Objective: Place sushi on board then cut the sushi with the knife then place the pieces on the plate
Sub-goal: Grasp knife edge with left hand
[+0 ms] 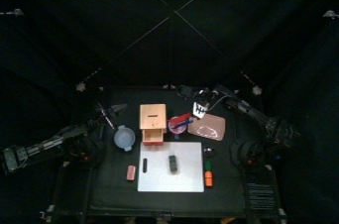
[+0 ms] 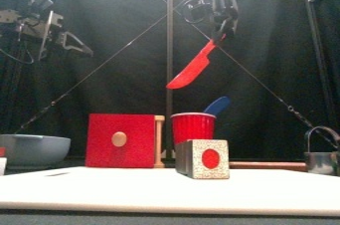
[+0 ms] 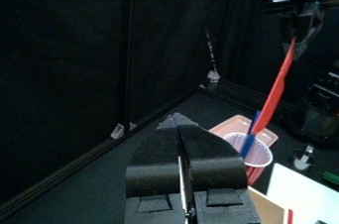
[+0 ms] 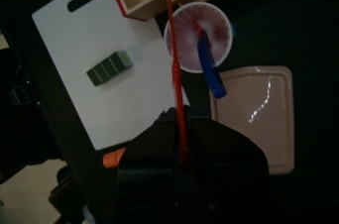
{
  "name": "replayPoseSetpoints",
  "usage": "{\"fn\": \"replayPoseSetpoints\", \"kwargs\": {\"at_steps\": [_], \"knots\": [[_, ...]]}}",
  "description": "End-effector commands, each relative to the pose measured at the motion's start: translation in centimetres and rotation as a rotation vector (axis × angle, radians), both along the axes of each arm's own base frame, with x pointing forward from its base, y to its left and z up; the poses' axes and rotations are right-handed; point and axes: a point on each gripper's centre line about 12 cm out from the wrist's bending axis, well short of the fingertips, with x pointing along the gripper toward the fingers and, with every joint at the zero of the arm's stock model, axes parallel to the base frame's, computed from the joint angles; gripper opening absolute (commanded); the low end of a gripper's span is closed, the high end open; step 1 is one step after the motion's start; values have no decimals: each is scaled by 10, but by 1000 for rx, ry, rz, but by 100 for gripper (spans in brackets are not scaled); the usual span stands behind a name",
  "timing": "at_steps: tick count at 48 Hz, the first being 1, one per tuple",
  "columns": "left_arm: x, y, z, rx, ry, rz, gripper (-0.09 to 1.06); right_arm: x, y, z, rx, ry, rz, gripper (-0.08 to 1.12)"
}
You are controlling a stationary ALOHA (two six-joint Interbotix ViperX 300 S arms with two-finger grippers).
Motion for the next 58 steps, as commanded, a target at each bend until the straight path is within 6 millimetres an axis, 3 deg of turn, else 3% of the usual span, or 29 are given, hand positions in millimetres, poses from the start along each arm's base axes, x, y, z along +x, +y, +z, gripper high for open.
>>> {"fn": "replayPoseSetpoints", "kwargs": {"at_steps": [1, 11, 21, 36, 44, 58], "knots": [[7, -5, 15, 34, -24, -38, 4, -8, 25, 0, -58, -118, 39, 41], [13, -13, 23, 52, -38, -87, 4, -21, 63, -37, -155, -321, 63, 41], [20, -23, 32, 63, -55, -142, 4, -41, 102, -56, -257, -560, 85, 41], [46, -67, 17, 77, 14, -373, 7, -54, 149, -95, -382, -786, 220, 41], [62, -94, 3, 70, 74, -504, 21, -54, 155, -111, -354, -792, 211, 41], [82, -135, -16, 50, 144, -671, 66, -52, 164, -125, -332, -803, 221, 41]]}}
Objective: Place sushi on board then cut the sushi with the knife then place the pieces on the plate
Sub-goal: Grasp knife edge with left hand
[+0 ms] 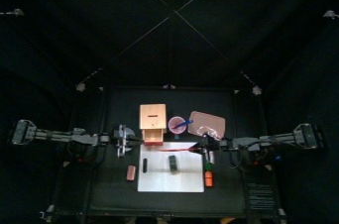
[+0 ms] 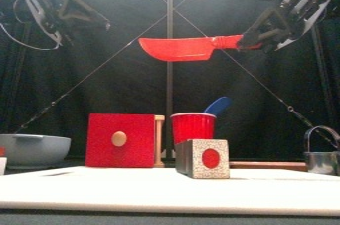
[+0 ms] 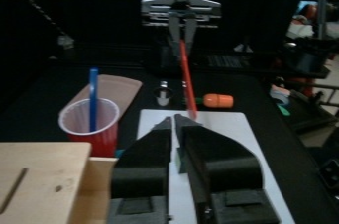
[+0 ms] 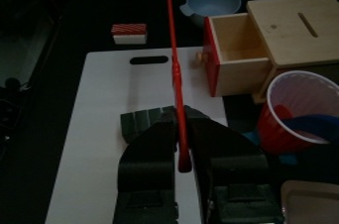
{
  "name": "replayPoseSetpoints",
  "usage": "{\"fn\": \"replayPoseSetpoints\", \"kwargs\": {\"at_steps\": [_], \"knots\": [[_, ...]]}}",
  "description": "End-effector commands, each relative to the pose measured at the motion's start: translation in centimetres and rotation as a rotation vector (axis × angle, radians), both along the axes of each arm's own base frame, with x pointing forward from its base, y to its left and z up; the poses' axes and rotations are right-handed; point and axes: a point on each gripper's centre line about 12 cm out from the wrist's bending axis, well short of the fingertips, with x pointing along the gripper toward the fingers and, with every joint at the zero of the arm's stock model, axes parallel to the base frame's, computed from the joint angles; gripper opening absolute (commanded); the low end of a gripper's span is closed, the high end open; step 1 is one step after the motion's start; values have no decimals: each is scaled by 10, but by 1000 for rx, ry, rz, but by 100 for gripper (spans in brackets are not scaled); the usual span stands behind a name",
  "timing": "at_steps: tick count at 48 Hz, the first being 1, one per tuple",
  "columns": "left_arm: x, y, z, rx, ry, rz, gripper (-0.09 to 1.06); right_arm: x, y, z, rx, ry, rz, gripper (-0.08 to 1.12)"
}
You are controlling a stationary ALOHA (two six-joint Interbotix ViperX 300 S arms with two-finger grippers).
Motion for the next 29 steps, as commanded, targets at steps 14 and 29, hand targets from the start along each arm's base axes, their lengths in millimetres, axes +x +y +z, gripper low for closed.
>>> {"fn": "replayPoseSetpoints", "kwargs": {"at_steps": [14, 29], "knots": [[43, -29, -9, -1, 27, -87, 87, 3, 3, 6, -1, -41, 5, 41], [79, -26, -35, 9, 123, -64, 88, 3, 5, 4, -2, -33, 14, 41]]}}
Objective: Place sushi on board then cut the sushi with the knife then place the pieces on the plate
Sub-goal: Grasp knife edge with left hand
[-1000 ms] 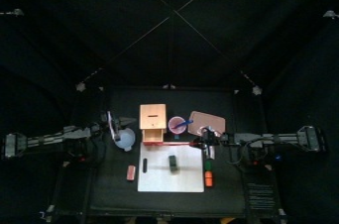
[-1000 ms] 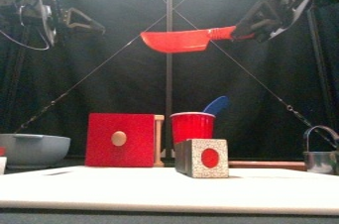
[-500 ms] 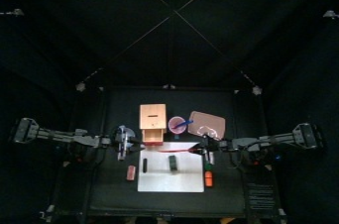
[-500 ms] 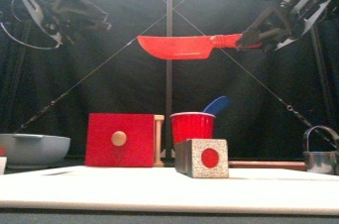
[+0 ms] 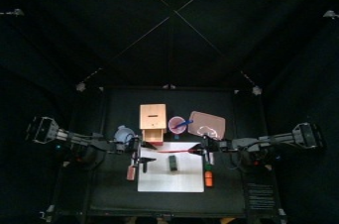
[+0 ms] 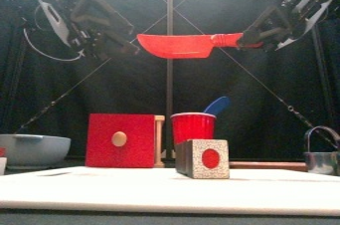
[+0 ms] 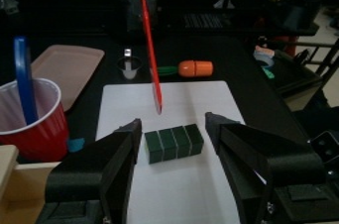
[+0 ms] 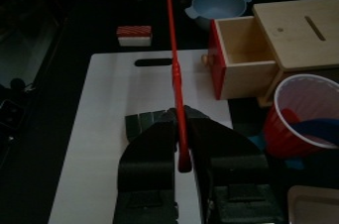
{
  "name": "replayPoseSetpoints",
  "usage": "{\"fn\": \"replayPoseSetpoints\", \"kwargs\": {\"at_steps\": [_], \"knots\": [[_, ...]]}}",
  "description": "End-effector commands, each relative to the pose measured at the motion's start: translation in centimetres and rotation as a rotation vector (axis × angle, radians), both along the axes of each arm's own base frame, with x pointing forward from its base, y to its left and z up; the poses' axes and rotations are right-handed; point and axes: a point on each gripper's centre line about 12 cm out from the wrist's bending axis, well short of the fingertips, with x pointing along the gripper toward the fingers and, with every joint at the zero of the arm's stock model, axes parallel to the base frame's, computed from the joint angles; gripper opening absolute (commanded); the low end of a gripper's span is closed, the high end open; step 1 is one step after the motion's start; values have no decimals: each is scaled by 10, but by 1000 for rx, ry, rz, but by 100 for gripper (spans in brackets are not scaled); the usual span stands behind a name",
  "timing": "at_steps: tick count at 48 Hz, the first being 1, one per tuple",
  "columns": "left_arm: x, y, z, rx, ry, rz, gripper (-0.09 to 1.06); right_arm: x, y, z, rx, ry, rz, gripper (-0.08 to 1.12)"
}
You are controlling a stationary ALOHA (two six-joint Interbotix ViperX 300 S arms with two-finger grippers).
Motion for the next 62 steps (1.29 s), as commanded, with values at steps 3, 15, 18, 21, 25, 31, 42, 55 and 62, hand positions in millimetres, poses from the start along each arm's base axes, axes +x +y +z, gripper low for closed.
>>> {"fn": "replayPoseSetpoints", "kwargs": {"at_steps": [3, 15, 18, 21, 25, 31, 42, 55, 62], "knots": [[19, 5, 7, -1, -23, 22, 88, 1, 1, 5, -2, -18, 3, 41], [27, 12, 16, 0, -54, 44, 86, 2, 1, 2, -4, -6, 4, 41], [28, 11, 14, 3, -48, 41, 86, 3, 1, 0, -3, 0, 2, 41], [29, 12, 13, 6, -44, 42, 86, 4, 0, -1, -5, 6, 1, 41], [31, 13, 12, 9, -35, 42, 86, 5, 0, -2, -5, 9, -1, 41], [33, 13, 8, 14, 0, 40, 86, 5, -1, -3, -5, 11, -4, 41], [34, 18, 4, 14, 32, 54, 86, 6, -1, -1, -6, 7, -4, 41], [41, 21, 1, 18, 43, 64, 85, 6, -1, -1, -6, 7, -4, 41], [44, 23, 3, 26, 41, 63, 79, 6, -1, -1, -6, 6, -4, 41]]}}
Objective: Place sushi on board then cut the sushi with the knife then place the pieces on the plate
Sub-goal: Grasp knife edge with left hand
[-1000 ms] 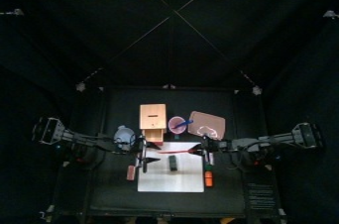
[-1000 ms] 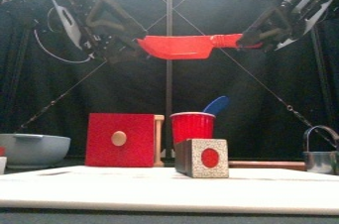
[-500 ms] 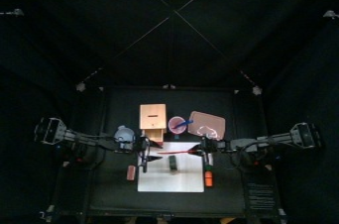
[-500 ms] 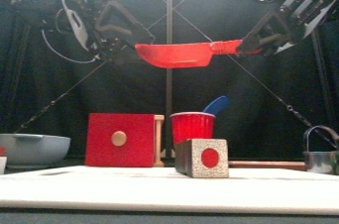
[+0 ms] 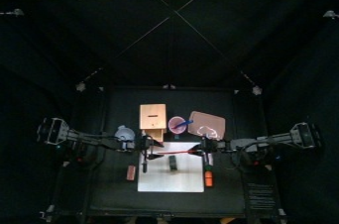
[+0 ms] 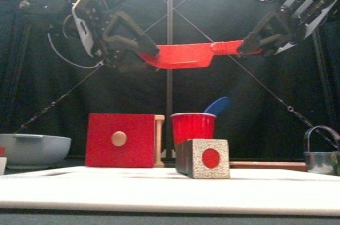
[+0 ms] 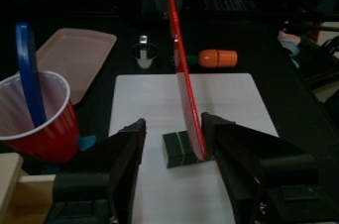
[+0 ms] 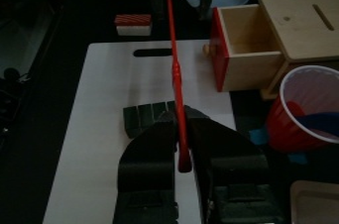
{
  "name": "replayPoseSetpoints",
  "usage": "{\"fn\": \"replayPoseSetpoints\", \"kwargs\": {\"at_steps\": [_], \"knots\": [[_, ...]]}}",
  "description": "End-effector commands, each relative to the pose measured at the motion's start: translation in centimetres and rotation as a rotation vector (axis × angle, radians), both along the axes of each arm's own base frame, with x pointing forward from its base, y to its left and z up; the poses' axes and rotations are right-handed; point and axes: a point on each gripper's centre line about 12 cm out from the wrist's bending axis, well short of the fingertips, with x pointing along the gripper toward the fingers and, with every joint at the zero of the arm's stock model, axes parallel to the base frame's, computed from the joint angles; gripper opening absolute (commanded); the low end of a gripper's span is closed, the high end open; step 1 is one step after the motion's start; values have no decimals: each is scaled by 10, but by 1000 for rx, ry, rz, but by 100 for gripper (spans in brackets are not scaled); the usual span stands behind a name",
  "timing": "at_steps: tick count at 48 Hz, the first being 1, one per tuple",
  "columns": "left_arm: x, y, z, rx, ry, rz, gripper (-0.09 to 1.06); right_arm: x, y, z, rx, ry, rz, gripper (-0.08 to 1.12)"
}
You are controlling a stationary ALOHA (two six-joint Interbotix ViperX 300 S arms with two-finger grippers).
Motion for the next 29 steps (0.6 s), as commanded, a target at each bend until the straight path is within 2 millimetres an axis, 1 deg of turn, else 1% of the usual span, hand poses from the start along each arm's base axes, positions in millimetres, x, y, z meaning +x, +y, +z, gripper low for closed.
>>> {"fn": "replayPoseSetpoints", "kwargs": {"at_steps": [1, 9, 15, 23, 29], "knots": [[7, 1, 11, 12, -30, -5, 77, 2, 0, 9, 1, -29, -2, 41], [6, -1, 5, 26, 11, -20, 64, 2, 0, 10, 1, -32, -2, 41], [7, -2, 7, 24, 8, -22, 59, 3, 0, 10, 1, -31, -2, 41], [8, -2, 7, 26, 15, -23, 57, 3, 0, 11, 2, -34, -2, 41], [8, -2, 7, 26, 20, -23, 51, 3, 0, 10, 1, -31, -2, 41]]}}
